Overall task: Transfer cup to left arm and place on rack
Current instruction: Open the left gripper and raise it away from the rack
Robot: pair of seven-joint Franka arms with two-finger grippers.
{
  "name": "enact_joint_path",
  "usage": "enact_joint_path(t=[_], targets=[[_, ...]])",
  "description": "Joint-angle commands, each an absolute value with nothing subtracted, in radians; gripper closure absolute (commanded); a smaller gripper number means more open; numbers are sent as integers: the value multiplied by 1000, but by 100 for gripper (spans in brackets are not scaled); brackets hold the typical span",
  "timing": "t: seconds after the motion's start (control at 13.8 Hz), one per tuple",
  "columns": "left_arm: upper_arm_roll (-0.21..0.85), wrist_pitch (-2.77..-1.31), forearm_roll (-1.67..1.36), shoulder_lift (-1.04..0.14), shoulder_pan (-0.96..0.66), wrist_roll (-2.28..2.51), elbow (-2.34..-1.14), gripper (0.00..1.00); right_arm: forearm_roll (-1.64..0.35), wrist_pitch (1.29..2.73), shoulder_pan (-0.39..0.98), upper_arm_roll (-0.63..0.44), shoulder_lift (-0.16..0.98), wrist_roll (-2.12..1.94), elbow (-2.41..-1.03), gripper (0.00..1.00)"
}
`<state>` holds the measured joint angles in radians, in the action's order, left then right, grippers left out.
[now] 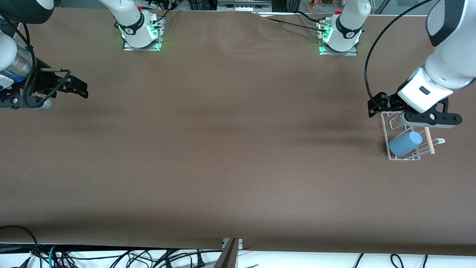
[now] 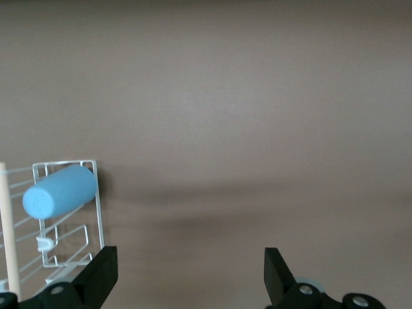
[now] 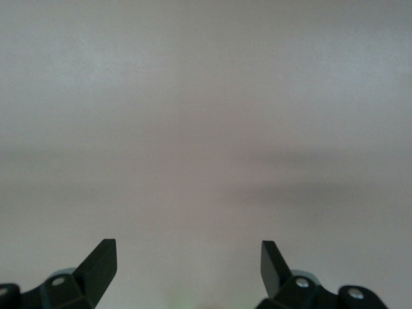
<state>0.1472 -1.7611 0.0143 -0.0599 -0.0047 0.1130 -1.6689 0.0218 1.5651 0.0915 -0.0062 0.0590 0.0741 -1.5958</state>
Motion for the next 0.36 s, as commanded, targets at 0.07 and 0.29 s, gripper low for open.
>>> enact_joint_path(t=[0.07,0.29], targets=[[89,-1807,-14,12,-51,132,-1752,0,25,1551,91,-6,55,71,-1585,1],[91,-1807,-14,12,-49,130,-1756,0,23,1551,91,-8,61,72,-1585,1]])
